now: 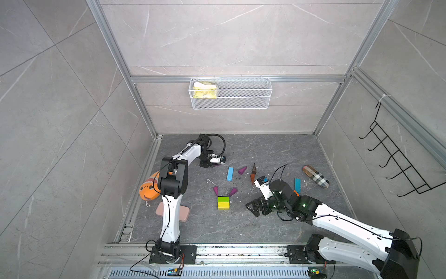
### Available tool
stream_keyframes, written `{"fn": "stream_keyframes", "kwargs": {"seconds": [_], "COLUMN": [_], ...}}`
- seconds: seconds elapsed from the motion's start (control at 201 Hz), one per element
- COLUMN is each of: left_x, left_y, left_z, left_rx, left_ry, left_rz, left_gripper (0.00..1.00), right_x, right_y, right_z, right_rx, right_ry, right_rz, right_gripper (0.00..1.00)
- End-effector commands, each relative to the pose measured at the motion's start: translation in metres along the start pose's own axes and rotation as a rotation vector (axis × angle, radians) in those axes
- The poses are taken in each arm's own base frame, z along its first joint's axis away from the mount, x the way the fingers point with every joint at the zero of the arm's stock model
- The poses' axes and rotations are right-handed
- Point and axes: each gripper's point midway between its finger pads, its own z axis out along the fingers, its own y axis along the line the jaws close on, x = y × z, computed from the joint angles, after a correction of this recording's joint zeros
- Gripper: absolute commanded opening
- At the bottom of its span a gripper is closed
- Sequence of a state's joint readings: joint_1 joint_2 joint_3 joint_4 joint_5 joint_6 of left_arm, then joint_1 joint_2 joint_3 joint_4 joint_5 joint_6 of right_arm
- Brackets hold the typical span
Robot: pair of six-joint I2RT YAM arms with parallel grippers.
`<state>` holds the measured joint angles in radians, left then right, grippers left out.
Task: Assemble a small pinwheel with building blocks
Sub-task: Pick up the building block from the center of the board.
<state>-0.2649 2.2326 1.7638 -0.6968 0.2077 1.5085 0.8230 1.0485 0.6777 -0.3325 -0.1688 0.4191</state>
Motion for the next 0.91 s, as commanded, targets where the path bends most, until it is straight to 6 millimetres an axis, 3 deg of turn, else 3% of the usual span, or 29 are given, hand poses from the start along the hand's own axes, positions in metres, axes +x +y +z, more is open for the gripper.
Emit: {"fn": "stream_keyframes", "kwargs": {"seconds": [0.0, 0.418, 0.901], "left_x": [0.001, -0.010, -0.028], "left_y": [-0.006, -0.005, -0.010], "left_z": [0.002, 0.000, -0.032], "left_rx": [0.030, 0.033, -0.033], "left_ry": [0.003, -0.053, -0.152], "left_rz": [0.004, -0.111, -0.267], "left_gripper": [0.33, 0.19, 0.16], "right_x": [0.001, 0.001, 0.005], "right_y": [-0.004, -0.005, -0.007], "right_z": [0.000, -0.004, -0.008], "right_rx": [0.021, 0.027, 0.021], "right_ry": [0.005, 0.000, -0.019], "right_rz": [0.009, 0.004, 0.009], "right_gripper": [1.00, 1.00, 1.00]}}
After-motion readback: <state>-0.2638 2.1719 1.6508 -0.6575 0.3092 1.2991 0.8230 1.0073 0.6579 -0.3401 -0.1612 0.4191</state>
